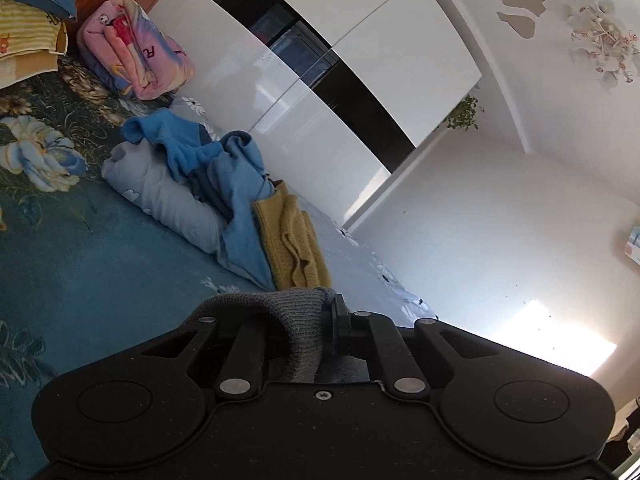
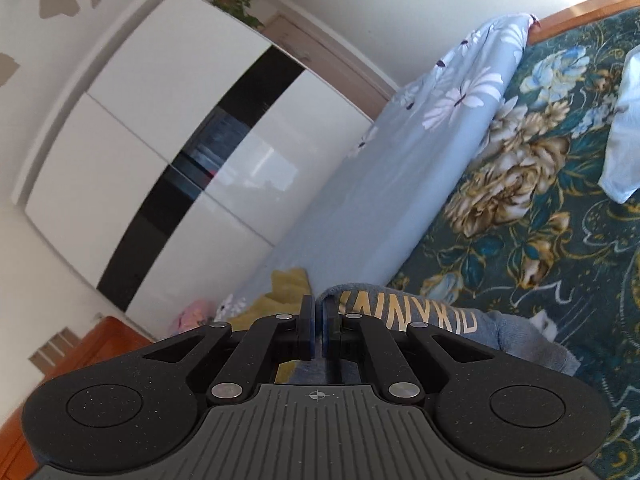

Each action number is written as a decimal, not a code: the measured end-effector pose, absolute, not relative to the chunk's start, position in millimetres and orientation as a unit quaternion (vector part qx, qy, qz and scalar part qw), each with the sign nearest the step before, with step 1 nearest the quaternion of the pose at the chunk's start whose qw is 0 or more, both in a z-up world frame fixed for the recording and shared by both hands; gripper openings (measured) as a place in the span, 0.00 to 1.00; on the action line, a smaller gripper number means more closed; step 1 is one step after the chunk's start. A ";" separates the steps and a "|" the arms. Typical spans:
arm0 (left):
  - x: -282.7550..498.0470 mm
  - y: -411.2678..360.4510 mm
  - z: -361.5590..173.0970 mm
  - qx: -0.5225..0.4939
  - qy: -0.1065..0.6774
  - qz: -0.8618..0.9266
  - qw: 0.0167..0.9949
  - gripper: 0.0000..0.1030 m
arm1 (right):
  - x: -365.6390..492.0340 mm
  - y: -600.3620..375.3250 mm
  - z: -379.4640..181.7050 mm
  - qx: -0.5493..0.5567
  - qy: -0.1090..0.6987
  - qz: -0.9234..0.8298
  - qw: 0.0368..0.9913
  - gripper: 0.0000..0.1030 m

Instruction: Fold clothes

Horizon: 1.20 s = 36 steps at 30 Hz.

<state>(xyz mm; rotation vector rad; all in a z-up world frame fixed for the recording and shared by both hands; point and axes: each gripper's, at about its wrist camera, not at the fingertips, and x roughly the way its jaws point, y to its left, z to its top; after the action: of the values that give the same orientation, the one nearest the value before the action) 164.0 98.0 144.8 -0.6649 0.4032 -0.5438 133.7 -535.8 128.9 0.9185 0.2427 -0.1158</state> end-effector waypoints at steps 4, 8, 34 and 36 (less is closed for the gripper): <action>209.9 109.7 146.2 -0.320 0.182 -0.227 0.902 0.08 | 203.2 -519.6 130.8 0.424 0.141 -0.033 0.894 0.02; 251.0 126.4 142.7 -0.326 0.171 -0.172 0.914 0.08 | 273.8 -501.5 131.6 0.391 0.171 -0.008 0.904 0.02; 256.1 101.8 85.2 -0.153 0.313 -0.062 0.935 0.70 | 298.8 -469.6 106.0 0.273 0.290 0.019 0.917 0.31; 231.4 100.7 86.5 -0.133 0.300 -0.057 0.943 0.74 | 262.8 -488.1 103.9 0.281 0.278 -0.010 0.919 0.35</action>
<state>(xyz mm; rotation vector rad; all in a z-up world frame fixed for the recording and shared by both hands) 231.4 100.7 86.5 -0.2703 0.6127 -0.1167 262.8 -488.1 103.9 0.5768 0.5724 -0.0212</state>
